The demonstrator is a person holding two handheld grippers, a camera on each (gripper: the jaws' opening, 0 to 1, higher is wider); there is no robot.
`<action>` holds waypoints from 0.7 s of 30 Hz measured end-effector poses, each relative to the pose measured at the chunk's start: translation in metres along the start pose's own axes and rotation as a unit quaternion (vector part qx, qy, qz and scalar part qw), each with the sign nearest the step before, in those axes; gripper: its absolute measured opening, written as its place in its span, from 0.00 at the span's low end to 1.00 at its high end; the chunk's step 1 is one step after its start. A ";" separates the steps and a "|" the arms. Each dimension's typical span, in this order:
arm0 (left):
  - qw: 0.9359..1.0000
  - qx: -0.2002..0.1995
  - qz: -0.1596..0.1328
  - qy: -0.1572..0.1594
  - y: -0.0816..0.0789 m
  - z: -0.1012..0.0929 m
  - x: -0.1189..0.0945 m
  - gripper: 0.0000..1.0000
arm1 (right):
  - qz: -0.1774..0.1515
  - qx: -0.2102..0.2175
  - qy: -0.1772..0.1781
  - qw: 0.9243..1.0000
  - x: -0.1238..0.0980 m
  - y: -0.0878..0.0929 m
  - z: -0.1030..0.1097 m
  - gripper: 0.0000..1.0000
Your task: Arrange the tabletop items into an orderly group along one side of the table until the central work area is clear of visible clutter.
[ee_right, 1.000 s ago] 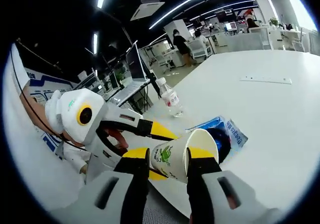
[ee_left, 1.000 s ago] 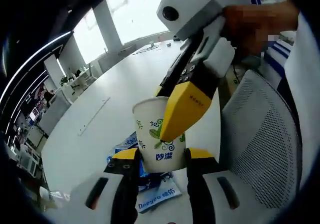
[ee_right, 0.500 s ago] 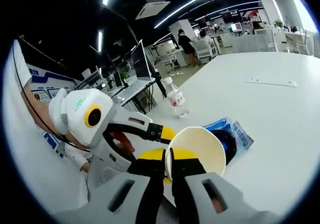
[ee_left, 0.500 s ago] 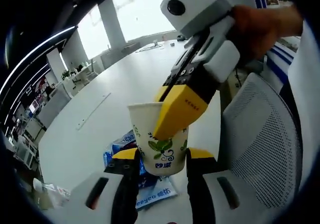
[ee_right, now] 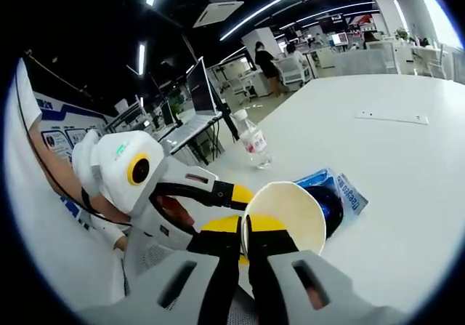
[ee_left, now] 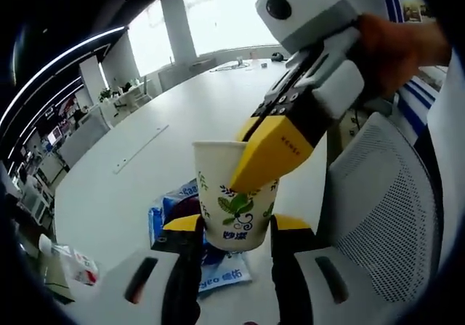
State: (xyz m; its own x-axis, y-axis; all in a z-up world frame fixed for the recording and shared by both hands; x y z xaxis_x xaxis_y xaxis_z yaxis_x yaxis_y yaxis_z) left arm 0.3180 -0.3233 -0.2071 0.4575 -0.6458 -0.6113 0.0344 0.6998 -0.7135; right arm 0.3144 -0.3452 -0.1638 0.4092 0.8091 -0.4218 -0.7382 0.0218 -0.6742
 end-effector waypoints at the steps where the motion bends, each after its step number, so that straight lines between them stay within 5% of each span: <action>1: 1.000 -0.001 0.001 -0.001 0.001 0.000 0.000 0.36 | 0.001 -0.001 0.001 1.000 0.001 0.001 0.001 0.00; 21: 0.997 -0.077 0.015 -0.027 0.035 0.004 -0.017 0.38 | -0.007 -0.003 0.009 1.000 0.016 -0.009 0.001 0.00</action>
State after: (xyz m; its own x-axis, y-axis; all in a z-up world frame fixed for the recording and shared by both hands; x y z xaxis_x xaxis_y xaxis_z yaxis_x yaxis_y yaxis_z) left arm 0.3152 -0.2864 -0.2204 0.5039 -0.6055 -0.6160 -0.1140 0.6603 -0.7423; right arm 0.3268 -0.3323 -0.1640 0.4290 0.7983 -0.4227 -0.7292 0.0298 -0.6837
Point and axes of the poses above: the point that each gripper's makers call its tool centre point, and the gripper's own axes: x roughly forward along the fingers, z roughly to its left, y roughly out of its underside, the point moved 2 cm from there along -x, roughly backward along the fingers, and after that the axes turned 14 degrees about x, right-handed, at the moved point
